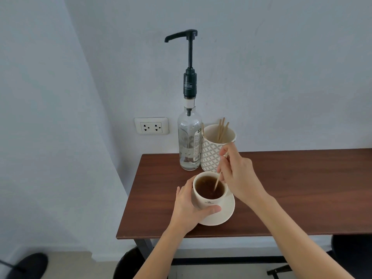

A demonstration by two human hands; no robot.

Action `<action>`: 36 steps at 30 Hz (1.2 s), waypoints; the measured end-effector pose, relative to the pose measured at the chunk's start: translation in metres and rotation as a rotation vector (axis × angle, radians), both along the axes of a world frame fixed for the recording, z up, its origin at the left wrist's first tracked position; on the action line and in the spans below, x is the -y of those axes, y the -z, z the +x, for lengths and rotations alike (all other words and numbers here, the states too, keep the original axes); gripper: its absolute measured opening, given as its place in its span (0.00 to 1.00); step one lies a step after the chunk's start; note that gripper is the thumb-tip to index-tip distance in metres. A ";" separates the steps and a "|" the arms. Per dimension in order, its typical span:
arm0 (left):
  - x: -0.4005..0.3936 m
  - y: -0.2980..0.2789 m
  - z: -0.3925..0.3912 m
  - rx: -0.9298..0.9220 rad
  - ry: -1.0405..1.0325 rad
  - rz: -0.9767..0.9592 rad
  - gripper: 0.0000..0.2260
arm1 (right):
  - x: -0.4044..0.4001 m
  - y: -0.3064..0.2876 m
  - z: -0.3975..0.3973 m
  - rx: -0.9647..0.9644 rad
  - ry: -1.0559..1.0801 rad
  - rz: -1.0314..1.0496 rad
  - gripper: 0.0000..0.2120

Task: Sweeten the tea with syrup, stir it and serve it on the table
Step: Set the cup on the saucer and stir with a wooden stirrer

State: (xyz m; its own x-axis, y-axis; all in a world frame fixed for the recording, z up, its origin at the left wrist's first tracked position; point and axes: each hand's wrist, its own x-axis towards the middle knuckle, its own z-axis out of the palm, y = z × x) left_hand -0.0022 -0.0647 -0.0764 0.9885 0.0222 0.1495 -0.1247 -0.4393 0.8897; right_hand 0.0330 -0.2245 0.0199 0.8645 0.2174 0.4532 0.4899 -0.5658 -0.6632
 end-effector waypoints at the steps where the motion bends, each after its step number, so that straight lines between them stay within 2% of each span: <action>1: -0.001 0.000 0.000 0.001 -0.003 0.001 0.39 | -0.002 0.001 -0.001 -0.024 -0.029 0.012 0.06; 5: -0.003 0.001 0.001 0.000 -0.008 0.003 0.39 | -0.006 0.002 0.003 0.072 -0.016 -0.034 0.05; 9: -0.004 0.000 0.001 0.003 -0.011 0.006 0.39 | -0.006 -0.001 0.000 -0.003 -0.052 0.010 0.08; 13: -0.003 0.000 0.001 0.003 -0.001 0.007 0.38 | -0.004 0.000 0.002 0.078 -0.029 -0.026 0.08; 18: -0.004 0.001 0.001 0.006 -0.009 -0.003 0.38 | -0.001 0.003 -0.002 -0.014 -0.079 0.022 0.05; 22: -0.004 0.000 -0.001 0.016 -0.001 -0.023 0.38 | 0.006 -0.003 -0.007 0.096 -0.048 0.129 0.07; 25: -0.004 -0.002 -0.001 0.013 -0.010 -0.028 0.38 | 0.018 -0.011 -0.017 0.199 -0.007 0.217 0.04; 29: -0.003 -0.005 -0.002 -0.001 -0.006 -0.030 0.38 | 0.029 -0.014 -0.028 0.236 -0.045 0.222 0.02; 36: -0.002 -0.006 -0.002 -0.010 -0.011 -0.018 0.38 | 0.037 -0.014 -0.034 0.296 0.013 0.259 0.04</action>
